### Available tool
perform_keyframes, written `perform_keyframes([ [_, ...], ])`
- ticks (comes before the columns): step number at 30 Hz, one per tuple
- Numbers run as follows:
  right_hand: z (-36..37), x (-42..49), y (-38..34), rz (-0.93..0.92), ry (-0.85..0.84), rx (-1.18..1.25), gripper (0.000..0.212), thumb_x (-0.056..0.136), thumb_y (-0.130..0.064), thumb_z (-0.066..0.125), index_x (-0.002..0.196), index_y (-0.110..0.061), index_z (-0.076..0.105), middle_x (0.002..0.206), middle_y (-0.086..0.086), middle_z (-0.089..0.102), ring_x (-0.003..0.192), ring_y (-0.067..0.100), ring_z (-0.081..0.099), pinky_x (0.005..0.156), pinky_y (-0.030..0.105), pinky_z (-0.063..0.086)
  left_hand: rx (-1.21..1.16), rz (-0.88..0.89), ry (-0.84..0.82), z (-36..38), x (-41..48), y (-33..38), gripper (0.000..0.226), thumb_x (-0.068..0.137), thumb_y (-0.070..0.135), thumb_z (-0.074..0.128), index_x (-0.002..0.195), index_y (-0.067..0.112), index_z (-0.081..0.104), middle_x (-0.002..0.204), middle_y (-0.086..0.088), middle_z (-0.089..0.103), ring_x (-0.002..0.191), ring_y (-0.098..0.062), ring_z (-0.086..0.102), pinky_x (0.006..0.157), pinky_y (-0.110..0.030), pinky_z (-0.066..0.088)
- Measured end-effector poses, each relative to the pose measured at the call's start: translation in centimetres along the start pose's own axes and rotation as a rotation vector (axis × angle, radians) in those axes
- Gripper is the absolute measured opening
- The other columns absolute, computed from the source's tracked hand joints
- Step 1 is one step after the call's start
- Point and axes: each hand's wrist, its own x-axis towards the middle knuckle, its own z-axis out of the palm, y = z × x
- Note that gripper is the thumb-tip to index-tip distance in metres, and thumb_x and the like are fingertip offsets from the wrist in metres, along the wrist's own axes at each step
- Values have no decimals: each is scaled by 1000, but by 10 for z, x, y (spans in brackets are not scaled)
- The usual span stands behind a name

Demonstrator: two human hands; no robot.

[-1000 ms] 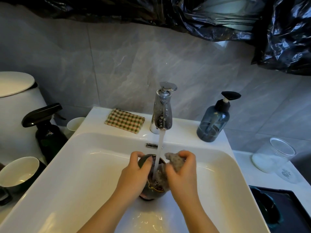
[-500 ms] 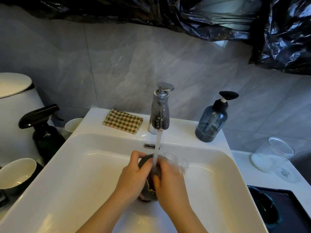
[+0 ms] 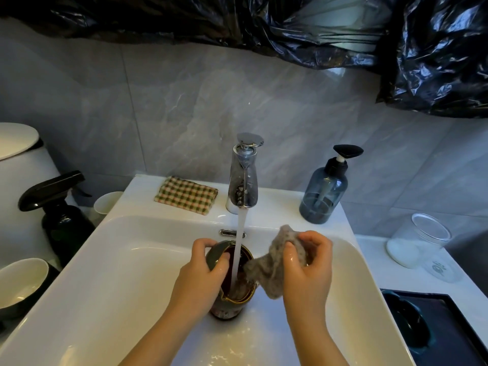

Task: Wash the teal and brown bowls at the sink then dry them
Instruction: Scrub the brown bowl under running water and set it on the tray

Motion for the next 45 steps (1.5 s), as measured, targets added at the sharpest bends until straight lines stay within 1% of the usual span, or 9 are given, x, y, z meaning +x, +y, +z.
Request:
perform_keyframes([
  [13,23,-12,13,505,-369,240,39,91,-3,48,115,-33,54,111,-6,62,103,17,61,91,44,54,-721,-305,15,7,-7,16,10,95,24,47,105,23,43,100,-9,56,91,-29,61,71,-58,57],
  [17,19,-7,20,656,-249,213,39,88,0,42,107,-28,60,102,3,64,97,26,63,67,42,59,-243,-139,-65,14,-3,10,23,96,29,45,117,27,36,119,-7,54,99,-25,60,80,-47,57],
  [21,12,-1,29,661,-180,85,27,85,-8,48,100,-21,65,97,9,66,91,27,63,77,46,58,374,463,-147,12,-4,-8,38,86,56,46,112,29,52,140,11,31,129,-7,32,108,-28,31],
  [25,6,4,25,652,-149,127,21,86,-14,56,107,-16,60,97,15,64,85,28,63,63,35,55,596,720,-339,12,-3,-12,74,67,85,27,90,24,62,104,13,63,116,-5,49,111,-19,11],
  [29,11,1,10,590,-282,262,26,93,-33,48,117,-22,51,105,13,65,92,25,65,63,35,59,92,376,-40,14,-2,-1,23,84,46,56,67,32,51,64,18,59,69,3,56,66,-7,41],
  [33,23,-20,-3,317,-596,138,14,92,-33,54,104,-39,58,105,-14,66,86,-5,64,67,7,49,-578,-137,-20,6,3,7,27,96,35,45,98,18,66,96,-10,71,95,-27,66,88,-43,53],
  [38,39,-32,3,120,-665,-135,40,97,-37,35,100,-76,40,144,-19,40,137,5,32,117,40,24,-817,-319,-131,-1,-5,16,37,95,37,46,96,12,73,89,-12,76,91,-29,69,73,-38,53],
  [42,27,-23,-1,279,-622,218,32,99,-25,36,106,-56,43,113,-32,50,94,-27,50,82,-3,39,-896,-329,-194,8,-14,23,39,97,36,41,89,16,74,80,-6,77,89,-25,68,71,-36,51],
  [45,23,-27,1,250,-693,176,32,97,-19,44,105,-50,46,99,-37,49,84,-27,52,74,-3,43,-993,-368,-208,8,-11,21,46,95,44,41,97,11,74,87,-10,77,91,-27,68,72,-38,52],
])
